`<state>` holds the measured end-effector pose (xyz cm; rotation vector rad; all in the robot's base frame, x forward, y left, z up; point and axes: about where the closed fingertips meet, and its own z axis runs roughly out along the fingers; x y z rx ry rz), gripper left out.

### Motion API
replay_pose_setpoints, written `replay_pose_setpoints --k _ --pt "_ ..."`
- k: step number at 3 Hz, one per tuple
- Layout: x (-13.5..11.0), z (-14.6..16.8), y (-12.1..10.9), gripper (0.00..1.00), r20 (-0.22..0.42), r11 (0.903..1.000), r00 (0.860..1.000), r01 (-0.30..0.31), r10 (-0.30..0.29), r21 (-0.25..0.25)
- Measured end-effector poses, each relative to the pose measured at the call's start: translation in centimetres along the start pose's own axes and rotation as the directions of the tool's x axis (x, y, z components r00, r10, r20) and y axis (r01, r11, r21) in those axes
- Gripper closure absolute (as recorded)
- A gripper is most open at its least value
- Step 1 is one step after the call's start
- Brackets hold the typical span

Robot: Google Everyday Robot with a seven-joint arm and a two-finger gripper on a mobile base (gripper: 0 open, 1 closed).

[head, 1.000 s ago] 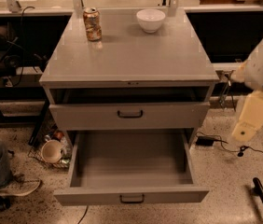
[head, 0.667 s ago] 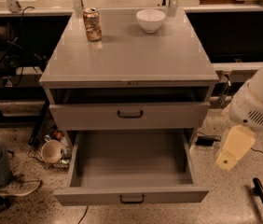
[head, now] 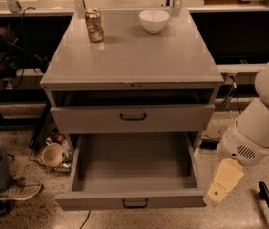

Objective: Close middle drawer

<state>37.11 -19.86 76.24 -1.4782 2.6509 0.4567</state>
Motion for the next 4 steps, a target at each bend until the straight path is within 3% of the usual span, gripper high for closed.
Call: replay_pose_setpoints --k 1,2,3,4 --pt "0.0 0.0 0.0 0.00 0.000 1.0000 1.000 0.000 0.000 0.000" --pt "1.0 4.5 0.4 0.02 0.015 0.9906 0.995 -0.092 0.094 -0.101" --pt "2.2 10.2 1.4 0.25 0.021 0.9673 0.985 -0.165 0.172 -0.193" --pt "2.5 15.5 2.0 0.48 0.027 0.9483 0.972 -0.222 0.234 -0.227"
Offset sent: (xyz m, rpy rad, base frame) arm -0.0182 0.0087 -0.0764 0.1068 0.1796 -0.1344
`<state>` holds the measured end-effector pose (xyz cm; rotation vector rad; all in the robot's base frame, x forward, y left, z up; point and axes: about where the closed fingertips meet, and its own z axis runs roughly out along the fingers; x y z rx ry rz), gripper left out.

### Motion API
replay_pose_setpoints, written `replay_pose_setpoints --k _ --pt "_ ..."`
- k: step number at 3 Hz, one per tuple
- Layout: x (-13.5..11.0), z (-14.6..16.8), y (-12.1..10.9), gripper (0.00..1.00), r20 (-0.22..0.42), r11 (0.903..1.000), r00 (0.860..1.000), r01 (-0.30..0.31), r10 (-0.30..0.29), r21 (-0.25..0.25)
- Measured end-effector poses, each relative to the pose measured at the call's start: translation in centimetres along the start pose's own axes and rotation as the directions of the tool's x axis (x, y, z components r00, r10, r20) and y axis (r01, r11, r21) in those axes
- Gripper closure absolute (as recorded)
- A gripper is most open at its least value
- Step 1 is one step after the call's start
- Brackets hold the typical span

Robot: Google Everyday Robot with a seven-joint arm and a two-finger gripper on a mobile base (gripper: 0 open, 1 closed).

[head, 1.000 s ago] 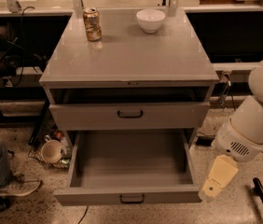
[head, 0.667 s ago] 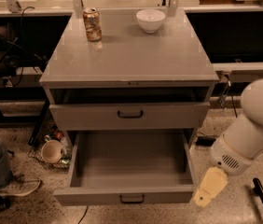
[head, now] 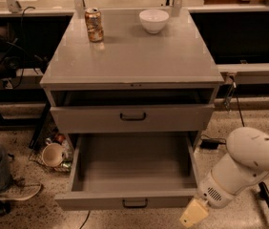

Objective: Close middle drawer

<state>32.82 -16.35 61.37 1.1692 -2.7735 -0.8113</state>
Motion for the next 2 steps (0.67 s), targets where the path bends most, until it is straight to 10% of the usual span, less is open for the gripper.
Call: replay_pose_setpoints --k 2 --pt "-0.33 0.31 -0.39 0.95 0.015 0.9999 1.000 0.000 0.000 0.016"
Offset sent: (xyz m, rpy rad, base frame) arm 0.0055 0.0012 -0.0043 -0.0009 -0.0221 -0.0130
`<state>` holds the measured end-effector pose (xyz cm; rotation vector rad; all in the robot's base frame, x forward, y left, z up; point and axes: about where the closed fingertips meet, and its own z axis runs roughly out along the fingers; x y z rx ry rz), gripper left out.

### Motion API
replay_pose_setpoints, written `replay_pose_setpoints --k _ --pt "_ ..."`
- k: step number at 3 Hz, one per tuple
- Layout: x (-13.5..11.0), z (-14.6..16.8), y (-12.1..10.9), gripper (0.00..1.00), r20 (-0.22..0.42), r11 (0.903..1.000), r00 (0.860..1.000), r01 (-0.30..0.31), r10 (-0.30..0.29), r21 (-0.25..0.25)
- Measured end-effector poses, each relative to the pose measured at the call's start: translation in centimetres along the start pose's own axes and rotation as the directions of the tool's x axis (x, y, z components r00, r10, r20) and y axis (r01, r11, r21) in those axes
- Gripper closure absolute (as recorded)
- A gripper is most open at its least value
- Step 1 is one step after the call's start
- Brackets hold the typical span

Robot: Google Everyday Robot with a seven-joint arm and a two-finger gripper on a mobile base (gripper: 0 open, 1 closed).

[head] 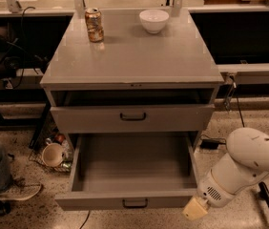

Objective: Close middle drawer

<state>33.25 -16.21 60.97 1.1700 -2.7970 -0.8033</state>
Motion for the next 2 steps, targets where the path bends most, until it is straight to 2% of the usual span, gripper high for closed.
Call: replay_pose_setpoints --k 1,2 --pt "0.5 1.0 0.0 1.00 0.005 0.9998 1.000 -0.018 0.018 0.006" --pt "1.9 3.7 -1.0 1.00 0.034 0.9980 0.997 -0.064 0.064 -0.005"
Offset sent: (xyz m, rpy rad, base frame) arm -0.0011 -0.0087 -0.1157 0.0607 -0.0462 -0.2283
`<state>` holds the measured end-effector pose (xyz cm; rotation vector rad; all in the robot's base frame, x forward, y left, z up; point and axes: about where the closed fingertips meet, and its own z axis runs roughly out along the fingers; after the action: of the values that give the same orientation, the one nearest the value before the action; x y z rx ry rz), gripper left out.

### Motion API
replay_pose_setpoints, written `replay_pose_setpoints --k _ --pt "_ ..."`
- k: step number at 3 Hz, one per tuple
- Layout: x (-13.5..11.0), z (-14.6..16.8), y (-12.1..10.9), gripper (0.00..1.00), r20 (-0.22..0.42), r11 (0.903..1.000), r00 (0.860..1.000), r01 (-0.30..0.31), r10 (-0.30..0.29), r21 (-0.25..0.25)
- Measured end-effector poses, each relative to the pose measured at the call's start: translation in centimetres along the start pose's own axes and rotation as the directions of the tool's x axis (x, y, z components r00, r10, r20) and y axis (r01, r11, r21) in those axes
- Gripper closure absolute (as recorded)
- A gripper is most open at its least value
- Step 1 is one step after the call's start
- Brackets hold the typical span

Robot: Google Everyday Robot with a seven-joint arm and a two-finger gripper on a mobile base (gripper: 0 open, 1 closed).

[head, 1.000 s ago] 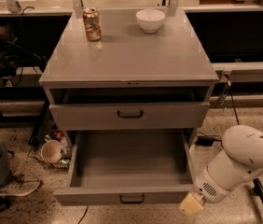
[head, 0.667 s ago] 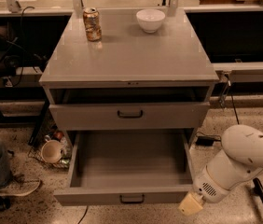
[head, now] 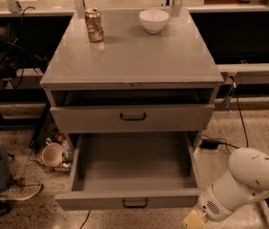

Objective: Close middle drawer

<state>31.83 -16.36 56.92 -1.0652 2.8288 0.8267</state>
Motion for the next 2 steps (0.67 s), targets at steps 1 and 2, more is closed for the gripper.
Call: replay_pose_setpoints --k 1,2 --pt "0.1 3.5 -3.5 1.00 0.101 0.9986 0.994 -0.049 0.047 0.021" --pt "-1.1 5.6 -6.2 1.00 0.184 0.9968 0.981 -0.066 0.056 0.046"
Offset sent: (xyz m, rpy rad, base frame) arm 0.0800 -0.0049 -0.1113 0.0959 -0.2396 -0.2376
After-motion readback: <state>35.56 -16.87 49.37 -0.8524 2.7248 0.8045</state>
